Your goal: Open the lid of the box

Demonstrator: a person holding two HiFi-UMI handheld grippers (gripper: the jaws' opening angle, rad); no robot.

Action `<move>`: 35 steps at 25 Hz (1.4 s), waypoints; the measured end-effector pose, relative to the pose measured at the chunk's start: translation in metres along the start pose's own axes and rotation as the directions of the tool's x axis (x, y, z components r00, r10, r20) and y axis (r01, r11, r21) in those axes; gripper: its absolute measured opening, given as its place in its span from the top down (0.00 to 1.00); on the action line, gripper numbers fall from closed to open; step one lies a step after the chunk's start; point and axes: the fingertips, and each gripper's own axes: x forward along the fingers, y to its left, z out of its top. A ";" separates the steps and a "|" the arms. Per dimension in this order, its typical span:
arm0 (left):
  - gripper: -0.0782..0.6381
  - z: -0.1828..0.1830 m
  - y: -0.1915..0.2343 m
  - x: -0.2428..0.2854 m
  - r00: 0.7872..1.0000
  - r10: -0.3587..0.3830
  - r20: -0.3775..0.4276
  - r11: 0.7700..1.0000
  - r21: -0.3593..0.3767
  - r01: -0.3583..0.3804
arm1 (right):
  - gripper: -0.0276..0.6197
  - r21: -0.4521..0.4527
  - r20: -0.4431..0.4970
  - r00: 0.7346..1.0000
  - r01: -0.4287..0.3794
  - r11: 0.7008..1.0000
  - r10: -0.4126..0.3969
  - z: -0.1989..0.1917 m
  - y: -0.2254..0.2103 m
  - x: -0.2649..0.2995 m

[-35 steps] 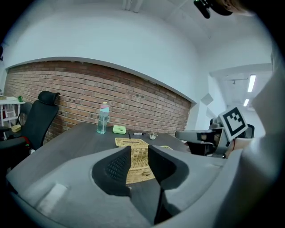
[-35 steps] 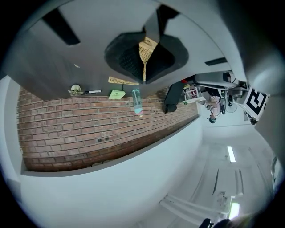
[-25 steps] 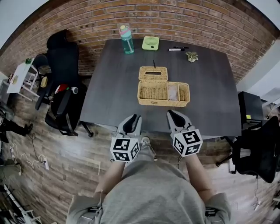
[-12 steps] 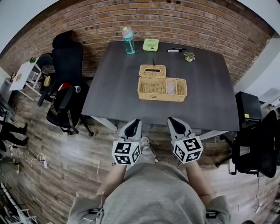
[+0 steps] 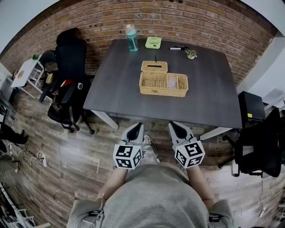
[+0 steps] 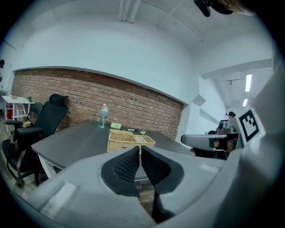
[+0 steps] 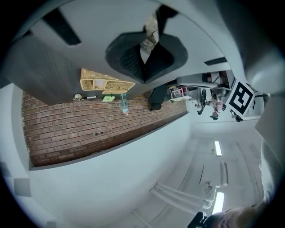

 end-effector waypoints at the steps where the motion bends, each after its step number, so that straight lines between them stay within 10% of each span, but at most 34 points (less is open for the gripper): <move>1: 0.86 -0.002 -0.002 -0.002 1.000 -0.001 -0.001 1.000 0.000 0.001 | 0.95 -0.004 0.001 1.000 -0.002 1.000 0.002 -0.001 0.001 -0.003; 35: 0.86 -0.009 -0.017 -0.002 0.999 -0.032 -0.016 0.999 0.017 0.032 | 0.95 -0.001 0.007 1.000 0.001 1.000 -0.001 -0.007 0.002 -0.014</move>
